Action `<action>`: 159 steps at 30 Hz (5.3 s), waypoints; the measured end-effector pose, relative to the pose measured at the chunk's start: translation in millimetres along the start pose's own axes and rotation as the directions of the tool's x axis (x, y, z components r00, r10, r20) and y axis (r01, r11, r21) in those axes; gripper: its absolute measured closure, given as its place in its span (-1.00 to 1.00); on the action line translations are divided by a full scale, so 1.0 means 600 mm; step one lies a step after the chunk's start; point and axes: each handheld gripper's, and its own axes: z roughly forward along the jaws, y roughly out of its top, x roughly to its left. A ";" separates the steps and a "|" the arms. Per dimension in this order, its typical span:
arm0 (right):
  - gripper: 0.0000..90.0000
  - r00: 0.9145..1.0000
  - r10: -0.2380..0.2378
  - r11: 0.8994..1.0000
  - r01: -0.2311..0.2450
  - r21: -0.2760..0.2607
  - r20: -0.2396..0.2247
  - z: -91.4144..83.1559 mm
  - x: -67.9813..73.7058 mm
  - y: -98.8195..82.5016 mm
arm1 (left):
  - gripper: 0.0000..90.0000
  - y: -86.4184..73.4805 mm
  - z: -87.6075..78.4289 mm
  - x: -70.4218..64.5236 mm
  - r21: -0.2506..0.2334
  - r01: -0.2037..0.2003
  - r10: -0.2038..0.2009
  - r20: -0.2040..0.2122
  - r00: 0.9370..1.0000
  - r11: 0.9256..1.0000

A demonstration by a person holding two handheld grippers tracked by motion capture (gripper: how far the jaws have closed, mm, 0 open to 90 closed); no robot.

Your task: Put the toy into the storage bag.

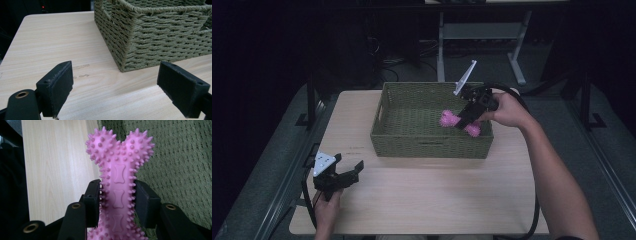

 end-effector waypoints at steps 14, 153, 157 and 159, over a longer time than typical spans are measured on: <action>0.29 1.000 0.023 0.999 -0.023 0.023 -0.007 0.022 -0.040 0.011 | -0.71 0.000 0.000 -0.002 -0.001 0.002 -0.002 0.003 1.000 1.000; -0.04 0.980 0.179 0.983 -0.176 -0.049 0.086 0.061 -0.042 -0.031 | -0.71 -0.002 0.002 -0.004 0.004 -0.006 0.006 0.007 1.000 1.000; -0.05 0.980 0.173 0.984 -0.168 -0.058 0.095 0.050 -0.033 -0.033 | -0.71 -0.002 0.002 -0.006 0.004 -0.012 0.012 0.006 1.000 1.000; -0.06 0.980 0.170 0.984 -0.165 -0.063 0.100 0.044 -0.027 -0.034 | -0.71 -0.002 0.003 -0.006 0.006 -0.013 0.013 0.007 1.000 1.000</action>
